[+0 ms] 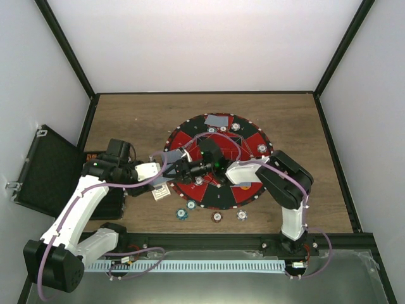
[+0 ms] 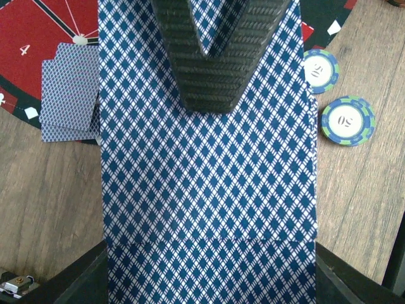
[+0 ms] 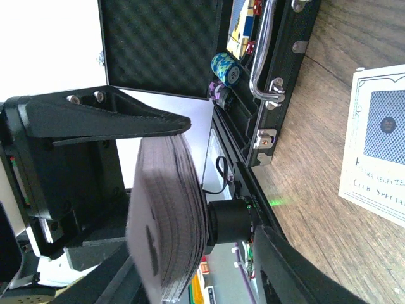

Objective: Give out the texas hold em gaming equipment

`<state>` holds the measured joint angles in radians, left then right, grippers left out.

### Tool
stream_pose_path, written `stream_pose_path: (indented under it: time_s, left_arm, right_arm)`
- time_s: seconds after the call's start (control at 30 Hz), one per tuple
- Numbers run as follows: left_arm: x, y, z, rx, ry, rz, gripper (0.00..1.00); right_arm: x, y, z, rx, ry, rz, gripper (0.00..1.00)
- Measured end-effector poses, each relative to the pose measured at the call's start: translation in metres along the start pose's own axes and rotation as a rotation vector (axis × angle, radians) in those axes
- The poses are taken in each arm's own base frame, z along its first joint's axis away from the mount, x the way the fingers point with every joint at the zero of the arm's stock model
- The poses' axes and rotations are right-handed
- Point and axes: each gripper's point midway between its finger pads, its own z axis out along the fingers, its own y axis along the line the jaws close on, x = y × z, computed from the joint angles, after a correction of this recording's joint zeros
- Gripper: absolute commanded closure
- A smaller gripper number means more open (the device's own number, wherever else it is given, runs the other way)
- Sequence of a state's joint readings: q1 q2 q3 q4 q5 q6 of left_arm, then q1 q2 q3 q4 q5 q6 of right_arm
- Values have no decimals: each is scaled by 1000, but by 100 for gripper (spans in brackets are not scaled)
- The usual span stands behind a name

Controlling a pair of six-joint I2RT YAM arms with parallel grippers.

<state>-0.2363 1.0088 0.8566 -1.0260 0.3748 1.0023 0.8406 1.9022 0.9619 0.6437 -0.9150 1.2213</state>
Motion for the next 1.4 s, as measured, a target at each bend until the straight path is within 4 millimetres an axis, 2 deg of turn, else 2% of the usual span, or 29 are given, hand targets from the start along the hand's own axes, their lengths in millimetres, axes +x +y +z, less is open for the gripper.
stream_pose_path:
  time_s: [0.4,0.53,0.9,1.03,1.13,1.27,1.4]
  left_arm:
    - [0,1,0,-2,-1,0,76]
    - [-1,1,0,-6,-4,2,76]
    - [-1,2,0,-9,-5,3,76]
    - [-2,2,-1,-12,-7,5,76]
    - [-2,3,-1,-15,-9,7,76]
    - [-1,4,-1,-20,-5,7,76]
    - [-2,4,-1,-22,-6,11,76]
  right_arm:
    - [-1,18,-9,6,-27,-37,95]
    - [-2,24,-13,11,-35,-51,99]
    - [-3,27,-30,41,-59,-57,99]
    - [-4,29,-46,46,-86,-62,99]
    - [-3,27,-65,52,-116,-55,99]
    - [-4,13,-104,76,-184,-28,99]
    - [-3,-14,-155,130,-286,15,99]
